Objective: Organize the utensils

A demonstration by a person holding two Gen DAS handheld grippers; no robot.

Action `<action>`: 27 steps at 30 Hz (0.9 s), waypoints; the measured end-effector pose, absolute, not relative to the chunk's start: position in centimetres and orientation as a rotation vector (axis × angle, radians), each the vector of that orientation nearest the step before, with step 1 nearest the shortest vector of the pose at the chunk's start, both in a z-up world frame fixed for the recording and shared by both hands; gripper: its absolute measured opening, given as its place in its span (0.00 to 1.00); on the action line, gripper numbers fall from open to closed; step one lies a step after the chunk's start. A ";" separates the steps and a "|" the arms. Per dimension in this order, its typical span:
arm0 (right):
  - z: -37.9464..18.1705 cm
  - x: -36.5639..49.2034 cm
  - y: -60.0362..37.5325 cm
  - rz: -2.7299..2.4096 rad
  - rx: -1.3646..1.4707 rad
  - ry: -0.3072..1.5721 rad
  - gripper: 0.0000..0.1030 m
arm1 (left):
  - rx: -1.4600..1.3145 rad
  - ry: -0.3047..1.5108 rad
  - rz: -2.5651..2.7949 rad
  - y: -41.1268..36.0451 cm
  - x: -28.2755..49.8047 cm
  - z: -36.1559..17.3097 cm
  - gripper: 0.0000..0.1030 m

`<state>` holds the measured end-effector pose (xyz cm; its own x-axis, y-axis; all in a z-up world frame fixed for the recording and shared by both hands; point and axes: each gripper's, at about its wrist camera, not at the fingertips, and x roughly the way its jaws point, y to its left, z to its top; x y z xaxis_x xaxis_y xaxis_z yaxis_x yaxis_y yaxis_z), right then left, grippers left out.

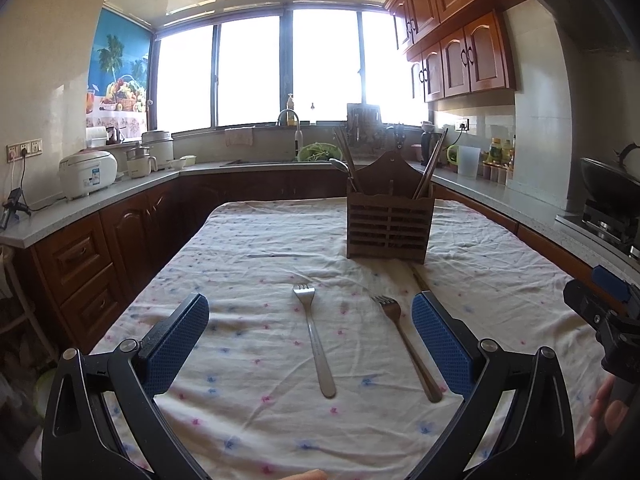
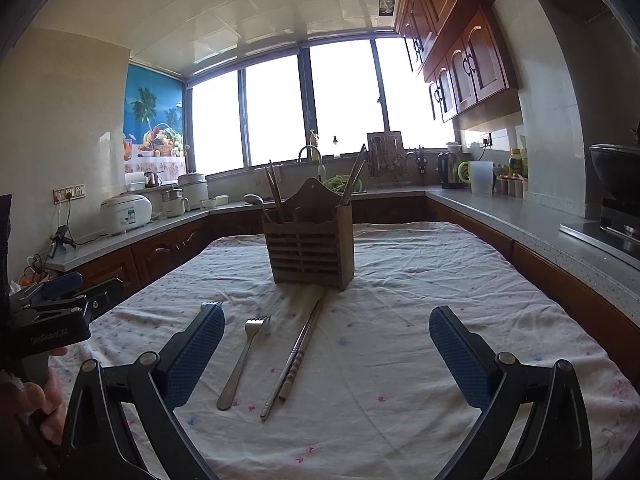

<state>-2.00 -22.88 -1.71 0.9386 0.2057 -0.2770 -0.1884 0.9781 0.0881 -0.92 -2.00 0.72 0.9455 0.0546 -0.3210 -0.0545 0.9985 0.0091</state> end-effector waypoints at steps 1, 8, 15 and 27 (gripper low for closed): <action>-1.7 -2.0 -22.8 0.202 0.060 0.289 1.00 | 0.000 0.327 0.057 -2.0 -0.9 0.7 1.00; -1.7 -1.9 -22.7 0.204 0.062 0.290 1.00 | 0.001 0.326 0.057 -2.0 -1.0 0.8 1.00; -1.6 -1.9 -22.8 0.211 0.066 0.286 1.00 | 0.003 0.326 0.065 -1.8 -1.0 0.8 1.00; -1.3 -2.1 -22.6 0.222 0.070 0.278 1.00 | 0.020 0.316 0.063 -2.2 -1.1 0.9 1.00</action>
<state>-2.07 -22.57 -1.34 0.9373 0.2268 -0.2645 -0.2075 0.9732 0.0992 -1.13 -2.22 0.89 0.9484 0.0647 -0.3103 -0.0584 0.9979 0.0296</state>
